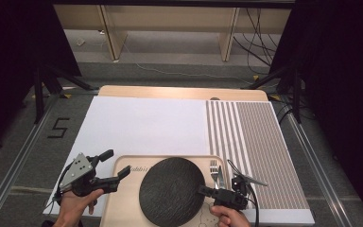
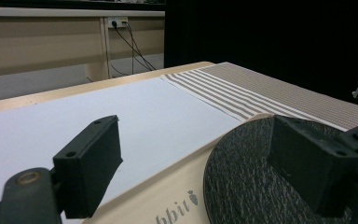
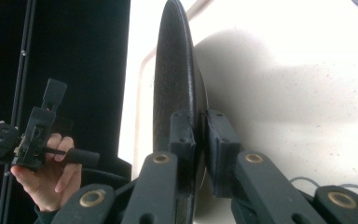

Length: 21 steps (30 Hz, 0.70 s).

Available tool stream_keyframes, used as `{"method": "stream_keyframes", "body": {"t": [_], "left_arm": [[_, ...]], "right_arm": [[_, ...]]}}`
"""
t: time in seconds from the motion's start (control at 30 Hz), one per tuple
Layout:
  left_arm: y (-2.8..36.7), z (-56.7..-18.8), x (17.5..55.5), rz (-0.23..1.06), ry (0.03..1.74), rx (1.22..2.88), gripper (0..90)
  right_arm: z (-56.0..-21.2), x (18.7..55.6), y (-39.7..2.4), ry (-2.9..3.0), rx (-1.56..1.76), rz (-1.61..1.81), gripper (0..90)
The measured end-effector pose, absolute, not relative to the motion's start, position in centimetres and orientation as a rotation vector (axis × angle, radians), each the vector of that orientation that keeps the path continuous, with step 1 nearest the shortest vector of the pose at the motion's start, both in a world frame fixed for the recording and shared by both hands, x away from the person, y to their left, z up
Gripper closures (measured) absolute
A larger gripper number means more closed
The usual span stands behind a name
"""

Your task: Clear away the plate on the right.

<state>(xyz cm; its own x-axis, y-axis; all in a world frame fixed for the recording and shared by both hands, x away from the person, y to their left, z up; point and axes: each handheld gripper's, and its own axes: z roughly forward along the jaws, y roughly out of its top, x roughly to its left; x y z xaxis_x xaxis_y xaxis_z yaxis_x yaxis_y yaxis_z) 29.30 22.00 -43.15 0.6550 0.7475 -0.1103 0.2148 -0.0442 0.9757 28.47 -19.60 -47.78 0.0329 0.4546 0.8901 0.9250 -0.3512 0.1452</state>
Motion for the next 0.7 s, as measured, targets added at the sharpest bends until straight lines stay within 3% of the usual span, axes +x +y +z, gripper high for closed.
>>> {"method": "stream_keyframes", "body": {"t": [0.7], "left_arm": [[21.94,-43.23,29.37,0.511,0.808,1.585,16.6]], "right_arm": [[-48.07,28.74,-19.26,-1.507,-1.857,-1.266,85.4]]}}
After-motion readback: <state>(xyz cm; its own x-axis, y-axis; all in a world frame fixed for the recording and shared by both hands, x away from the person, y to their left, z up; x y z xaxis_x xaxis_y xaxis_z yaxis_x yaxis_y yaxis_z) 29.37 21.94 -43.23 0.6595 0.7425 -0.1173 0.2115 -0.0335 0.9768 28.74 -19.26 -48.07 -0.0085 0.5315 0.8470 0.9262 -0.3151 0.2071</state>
